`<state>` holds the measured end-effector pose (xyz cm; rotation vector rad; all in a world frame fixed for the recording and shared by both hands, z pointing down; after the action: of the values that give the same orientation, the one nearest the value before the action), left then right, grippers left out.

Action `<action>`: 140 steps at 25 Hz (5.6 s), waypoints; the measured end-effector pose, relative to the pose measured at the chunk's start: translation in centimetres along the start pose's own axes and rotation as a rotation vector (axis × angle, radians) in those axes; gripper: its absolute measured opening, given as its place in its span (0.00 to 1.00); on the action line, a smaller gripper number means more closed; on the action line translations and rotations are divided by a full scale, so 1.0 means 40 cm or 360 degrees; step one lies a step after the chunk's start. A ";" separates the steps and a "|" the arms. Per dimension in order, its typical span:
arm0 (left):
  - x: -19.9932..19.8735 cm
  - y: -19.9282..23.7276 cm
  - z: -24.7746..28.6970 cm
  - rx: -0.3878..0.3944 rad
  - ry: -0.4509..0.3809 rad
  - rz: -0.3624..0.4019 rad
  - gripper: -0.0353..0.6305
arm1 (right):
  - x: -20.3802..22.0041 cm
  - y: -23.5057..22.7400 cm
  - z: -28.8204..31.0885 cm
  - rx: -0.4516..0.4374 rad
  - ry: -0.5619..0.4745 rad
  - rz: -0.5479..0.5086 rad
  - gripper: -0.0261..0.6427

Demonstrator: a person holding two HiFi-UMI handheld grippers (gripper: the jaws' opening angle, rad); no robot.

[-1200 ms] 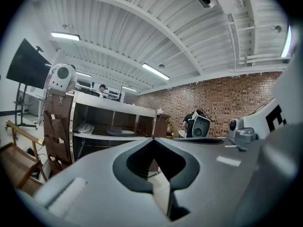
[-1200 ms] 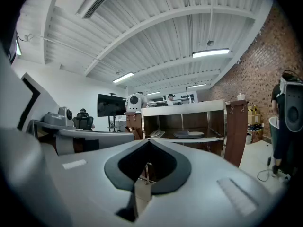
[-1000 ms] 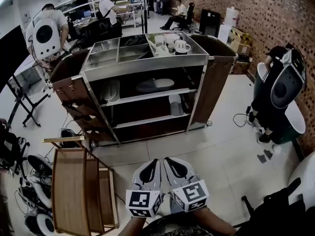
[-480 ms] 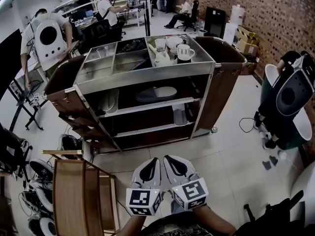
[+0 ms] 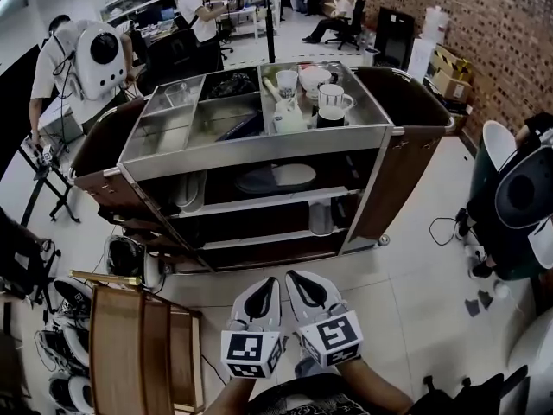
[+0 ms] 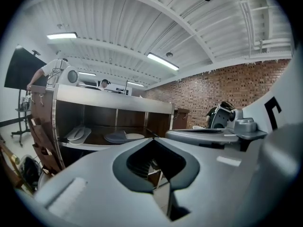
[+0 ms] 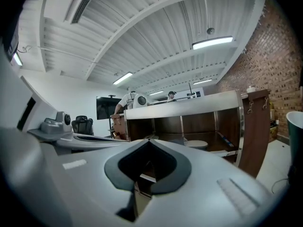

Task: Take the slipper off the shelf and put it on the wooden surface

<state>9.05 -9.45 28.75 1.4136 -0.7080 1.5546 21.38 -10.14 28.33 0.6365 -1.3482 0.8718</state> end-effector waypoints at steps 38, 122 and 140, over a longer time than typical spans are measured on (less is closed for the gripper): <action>-0.022 0.191 0.399 -0.0214 -0.0061 -0.0058 0.06 | 0.004 -0.308 0.422 -0.0181 0.0036 -0.0089 0.04; -0.012 0.388 0.489 -0.0210 -0.0039 -0.0077 0.06 | 0.090 -0.455 0.780 -0.0104 0.0502 -0.0019 0.04; -0.029 0.265 0.351 -0.0321 -0.0116 -0.0025 0.06 | 0.030 -0.352 0.601 -0.0214 0.0395 -0.0074 0.04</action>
<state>6.08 -26.53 31.82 1.3269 -0.8701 1.3834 19.72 -37.34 34.14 0.4379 -1.1525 0.7878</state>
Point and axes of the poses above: the fingertips, and each gripper's own axes: z forward along the fingers, y to its left, x out of its underside, the point moved 9 cm from there along -z, backward along the fingers
